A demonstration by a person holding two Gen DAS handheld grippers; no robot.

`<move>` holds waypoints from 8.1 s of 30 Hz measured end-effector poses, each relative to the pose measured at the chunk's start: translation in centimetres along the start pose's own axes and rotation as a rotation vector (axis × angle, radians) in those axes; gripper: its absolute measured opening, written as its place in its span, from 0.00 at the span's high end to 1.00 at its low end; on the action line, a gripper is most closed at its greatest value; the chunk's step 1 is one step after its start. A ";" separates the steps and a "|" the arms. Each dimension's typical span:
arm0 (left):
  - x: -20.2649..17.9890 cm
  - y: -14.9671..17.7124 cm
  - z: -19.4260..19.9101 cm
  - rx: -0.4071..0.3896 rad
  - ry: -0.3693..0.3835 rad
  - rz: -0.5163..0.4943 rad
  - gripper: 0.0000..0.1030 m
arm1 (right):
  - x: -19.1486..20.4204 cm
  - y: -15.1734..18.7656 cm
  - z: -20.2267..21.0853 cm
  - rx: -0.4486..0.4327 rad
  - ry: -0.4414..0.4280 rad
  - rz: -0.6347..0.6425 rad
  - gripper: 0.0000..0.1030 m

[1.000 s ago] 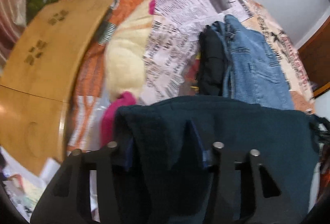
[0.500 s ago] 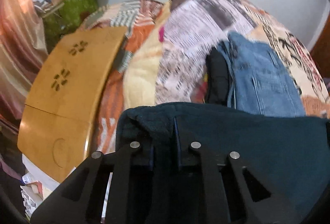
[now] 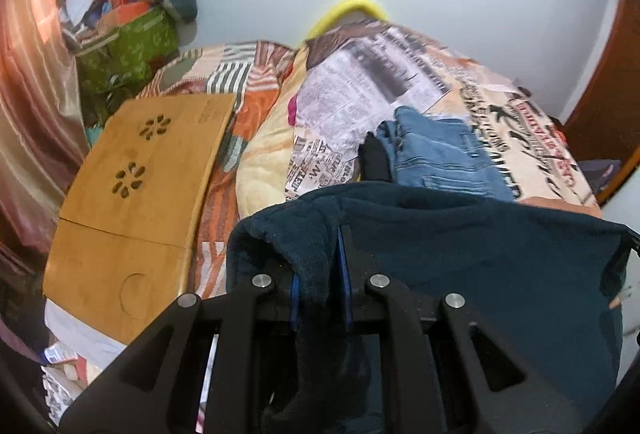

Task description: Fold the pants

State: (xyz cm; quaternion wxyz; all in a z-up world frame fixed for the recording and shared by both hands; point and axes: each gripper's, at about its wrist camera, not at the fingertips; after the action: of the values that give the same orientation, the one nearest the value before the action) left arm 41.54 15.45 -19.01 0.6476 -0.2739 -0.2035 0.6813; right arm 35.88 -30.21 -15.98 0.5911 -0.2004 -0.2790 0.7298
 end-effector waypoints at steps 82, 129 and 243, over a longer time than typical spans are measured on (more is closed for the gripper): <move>-25.2 8.6 -1.3 0.167 0.201 -0.295 0.58 | -14.0 11.9 0.1 0.153 0.085 -0.428 0.49; -27.8 15.3 5.3 0.195 0.284 -0.342 0.43 | -15.7 25.7 13.6 0.199 0.294 -0.622 0.79; 0.9 16.6 1.7 0.115 -0.029 -0.167 0.47 | 17.2 8.4 3.0 0.166 -0.159 0.041 0.58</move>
State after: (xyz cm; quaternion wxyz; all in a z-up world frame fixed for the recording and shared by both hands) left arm 27.67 15.20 -28.31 0.7138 -0.2085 -0.1956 0.6393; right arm 23.90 -15.21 -18.45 0.5666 -0.0979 -0.2594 0.7760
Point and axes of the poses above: each gripper's, at about its wrist camera, not at the fingertips, and z roughly against the way its jaws point, x to its left, y to its underside, and after that the axes turned 4 degrees about y, right-handed
